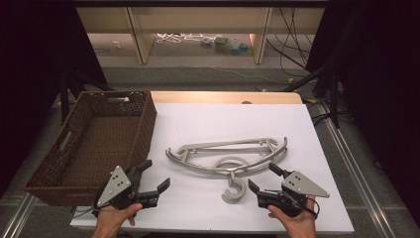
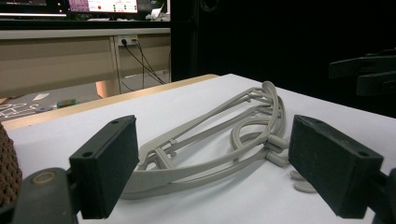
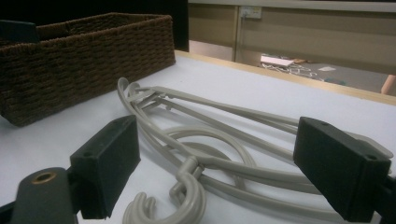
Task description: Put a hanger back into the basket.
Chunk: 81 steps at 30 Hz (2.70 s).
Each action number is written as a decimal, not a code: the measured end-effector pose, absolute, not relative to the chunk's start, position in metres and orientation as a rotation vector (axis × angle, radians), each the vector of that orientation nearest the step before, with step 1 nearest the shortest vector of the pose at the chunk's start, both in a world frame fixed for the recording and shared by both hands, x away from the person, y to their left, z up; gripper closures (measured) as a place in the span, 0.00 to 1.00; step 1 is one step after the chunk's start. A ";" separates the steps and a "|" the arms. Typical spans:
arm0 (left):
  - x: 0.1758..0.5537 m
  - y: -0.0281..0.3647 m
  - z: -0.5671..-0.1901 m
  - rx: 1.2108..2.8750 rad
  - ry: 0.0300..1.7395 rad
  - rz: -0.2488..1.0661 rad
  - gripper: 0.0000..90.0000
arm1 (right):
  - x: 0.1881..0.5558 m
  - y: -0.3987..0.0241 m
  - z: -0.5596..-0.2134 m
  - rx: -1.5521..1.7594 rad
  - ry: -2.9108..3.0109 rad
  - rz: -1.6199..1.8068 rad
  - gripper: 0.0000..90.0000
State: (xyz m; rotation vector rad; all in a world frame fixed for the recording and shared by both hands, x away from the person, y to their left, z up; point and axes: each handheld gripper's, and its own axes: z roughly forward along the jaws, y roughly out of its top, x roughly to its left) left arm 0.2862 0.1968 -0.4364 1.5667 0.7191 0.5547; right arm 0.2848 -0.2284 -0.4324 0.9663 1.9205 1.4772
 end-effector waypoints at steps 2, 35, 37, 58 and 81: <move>0.286 0.197 -0.436 1.563 0.723 0.552 0.17 | 0.285 -0.229 -0.432 0.966 1.929 1.472 0.17; 0.289 0.183 -0.436 1.608 0.695 0.503 0.17 | 0.285 -0.232 -0.430 0.966 1.898 1.485 0.17; 0.291 0.179 -0.434 1.634 0.678 0.509 0.17 | 0.285 -0.233 -0.430 0.965 1.903 1.483 0.17; 0.322 0.127 -0.421 1.950 0.526 0.440 0.21 | 0.288 -0.239 -0.428 0.971 1.898 1.455 0.17; 0.380 0.073 -0.452 2.355 0.373 0.436 0.35 | 0.288 -0.239 -0.428 1.002 1.905 1.451 0.18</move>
